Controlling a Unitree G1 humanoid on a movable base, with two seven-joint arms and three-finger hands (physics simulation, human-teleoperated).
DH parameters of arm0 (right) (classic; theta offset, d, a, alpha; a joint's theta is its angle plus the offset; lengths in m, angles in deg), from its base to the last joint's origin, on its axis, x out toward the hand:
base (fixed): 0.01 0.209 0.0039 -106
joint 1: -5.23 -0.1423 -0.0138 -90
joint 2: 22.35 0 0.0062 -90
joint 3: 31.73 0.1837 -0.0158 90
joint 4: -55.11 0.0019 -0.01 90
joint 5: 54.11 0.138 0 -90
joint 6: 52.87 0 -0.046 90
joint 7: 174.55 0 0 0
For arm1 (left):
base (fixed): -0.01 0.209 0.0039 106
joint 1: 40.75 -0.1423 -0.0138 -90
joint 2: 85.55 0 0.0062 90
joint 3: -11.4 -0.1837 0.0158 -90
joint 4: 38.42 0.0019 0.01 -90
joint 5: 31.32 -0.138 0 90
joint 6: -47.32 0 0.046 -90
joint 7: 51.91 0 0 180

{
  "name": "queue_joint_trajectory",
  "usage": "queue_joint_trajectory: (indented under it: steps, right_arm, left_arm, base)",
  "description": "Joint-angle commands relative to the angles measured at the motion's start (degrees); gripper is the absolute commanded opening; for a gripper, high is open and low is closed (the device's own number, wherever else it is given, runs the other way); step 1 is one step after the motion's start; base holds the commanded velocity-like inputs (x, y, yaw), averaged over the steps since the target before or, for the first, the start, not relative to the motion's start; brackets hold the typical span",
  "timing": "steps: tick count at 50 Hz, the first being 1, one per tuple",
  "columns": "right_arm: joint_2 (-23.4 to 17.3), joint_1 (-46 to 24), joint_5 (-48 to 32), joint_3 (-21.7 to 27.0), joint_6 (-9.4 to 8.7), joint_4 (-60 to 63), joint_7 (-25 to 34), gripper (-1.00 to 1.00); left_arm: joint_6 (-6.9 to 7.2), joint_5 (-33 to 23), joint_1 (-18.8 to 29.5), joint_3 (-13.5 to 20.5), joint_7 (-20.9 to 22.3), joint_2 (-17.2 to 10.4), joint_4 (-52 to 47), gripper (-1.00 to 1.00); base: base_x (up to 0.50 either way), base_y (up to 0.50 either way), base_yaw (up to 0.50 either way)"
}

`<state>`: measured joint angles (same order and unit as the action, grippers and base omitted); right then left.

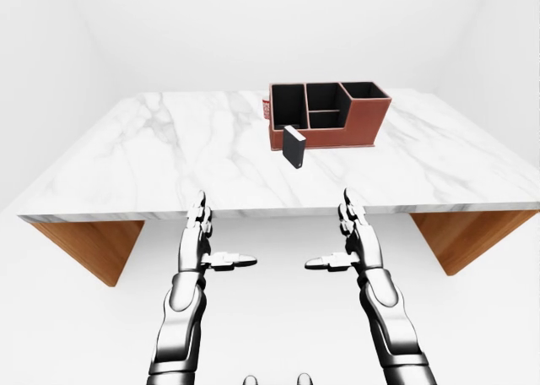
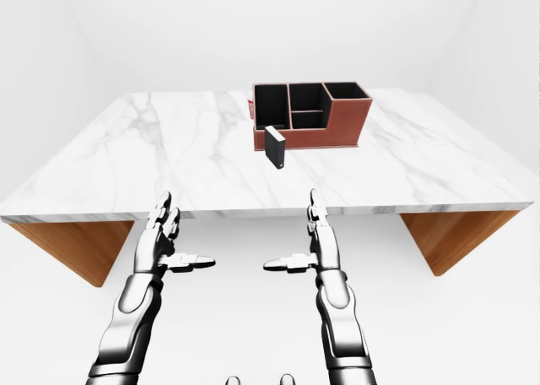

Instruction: Pick up the book and place it in the right compartment of the caddy.

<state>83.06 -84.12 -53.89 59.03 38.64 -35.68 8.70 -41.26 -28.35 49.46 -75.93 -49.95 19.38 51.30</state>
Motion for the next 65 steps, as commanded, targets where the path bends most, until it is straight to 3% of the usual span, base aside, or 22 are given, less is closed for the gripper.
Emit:
queue_joint_trajectory:
  steps: [1,13,27,33,37,43,51,59,65]
  right_arm:
    - [0.0,-0.1,0.1,0.0,0.03,-0.5,0.3,1.00]
    - [0.0,-0.2,-0.2,-0.1,0.37,-1.3,0.2,1.00]
    - [0.0,-0.1,-0.4,-0.2,-0.04,-1.2,0.3,1.00]
    - [0.0,0.2,-0.6,-0.3,-0.88,-0.3,0.1,1.00]
    - [-0.1,-0.1,-0.6,-0.1,-0.09,-1.4,0.2,1.00]
    - [0.0,-0.1,-0.6,-0.2,-0.33,-1.3,0.2,1.00]
    - [0.0,0.2,-0.8,-0.4,-1.01,-0.5,0.1,1.00]
    - [0.0,0.2,-0.8,-0.4,-0.96,-0.6,0.1,1.00]
    - [0.0,-0.2,-0.8,-0.3,-0.12,-2.0,0.2,1.00]
  left_arm:
    - [0.31,0.3,0.0,0.0,0.0,0.0,-0.1,1.00]
    - [-0.40,0.1,0.2,0.0,0.0,0.0,0.8,1.00]
    - [0.35,-0.1,-0.1,-0.1,-0.2,0.0,-0.3,1.00]
    - [-0.20,-0.1,0.0,0.0,-0.1,0.0,0.4,1.00]
    - [-0.55,-0.2,0.1,-0.1,-0.1,0.1,0.8,1.00]
    - [-0.54,-0.2,0.0,-0.1,-0.1,0.0,0.8,1.00]
    - [-0.37,-0.1,0.1,0.0,-0.1,0.0,0.7,1.00]
    - [0.72,-0.2,-0.4,-0.3,-0.2,0.1,-0.9,1.00]
    - [-0.31,-0.2,0.2,-0.1,-0.2,0.1,0.8,1.00]
  base:
    - [0.00,-0.27,0.00]
    - [0.00,-0.26,0.00]
    - [0.00,-0.23,0.00]
    - [0.00,-0.22,0.00]
    - [0.00,-0.21,0.00]
    - [0.00,-0.20,0.00]
    - [0.00,-0.18,0.00]
    - [0.00,-0.16,0.00]
    - [0.00,-0.12,0.00]
